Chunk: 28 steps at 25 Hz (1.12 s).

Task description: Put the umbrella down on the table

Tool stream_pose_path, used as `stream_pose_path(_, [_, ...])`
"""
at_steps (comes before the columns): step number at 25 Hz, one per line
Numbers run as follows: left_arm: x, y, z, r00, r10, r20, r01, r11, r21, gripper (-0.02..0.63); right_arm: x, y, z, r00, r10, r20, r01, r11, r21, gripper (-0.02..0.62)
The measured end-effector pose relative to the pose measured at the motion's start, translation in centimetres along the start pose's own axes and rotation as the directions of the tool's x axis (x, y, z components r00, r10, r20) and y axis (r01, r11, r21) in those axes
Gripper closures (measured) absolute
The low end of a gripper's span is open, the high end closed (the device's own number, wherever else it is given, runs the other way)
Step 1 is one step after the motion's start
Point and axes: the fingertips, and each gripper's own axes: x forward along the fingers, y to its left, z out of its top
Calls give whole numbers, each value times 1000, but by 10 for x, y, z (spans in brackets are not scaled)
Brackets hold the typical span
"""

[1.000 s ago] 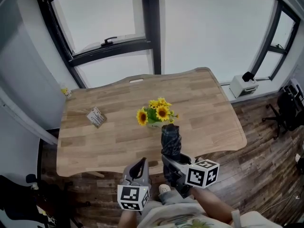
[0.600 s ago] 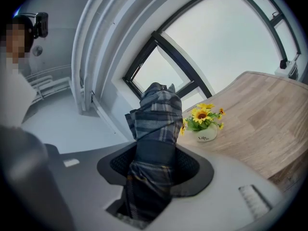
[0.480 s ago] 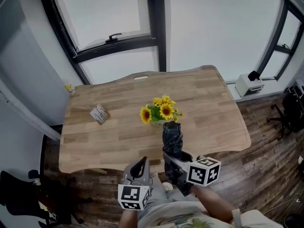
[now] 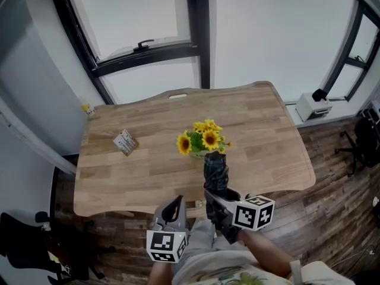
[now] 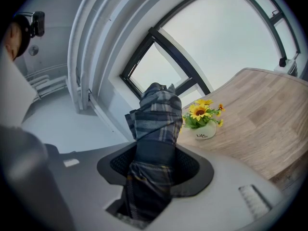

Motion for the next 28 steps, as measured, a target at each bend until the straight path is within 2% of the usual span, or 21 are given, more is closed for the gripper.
stream_pose_path(15, [22,23,4,1000,3,-16,-3,1000,-2,601,31,-24,5,999,-34,-42,35,999,32,387])
stream_pose_path(28, [55,31,7,999,-25,-32,24,999,-22,601,55,-45,7,994,-59,-92,63,997,50,387])
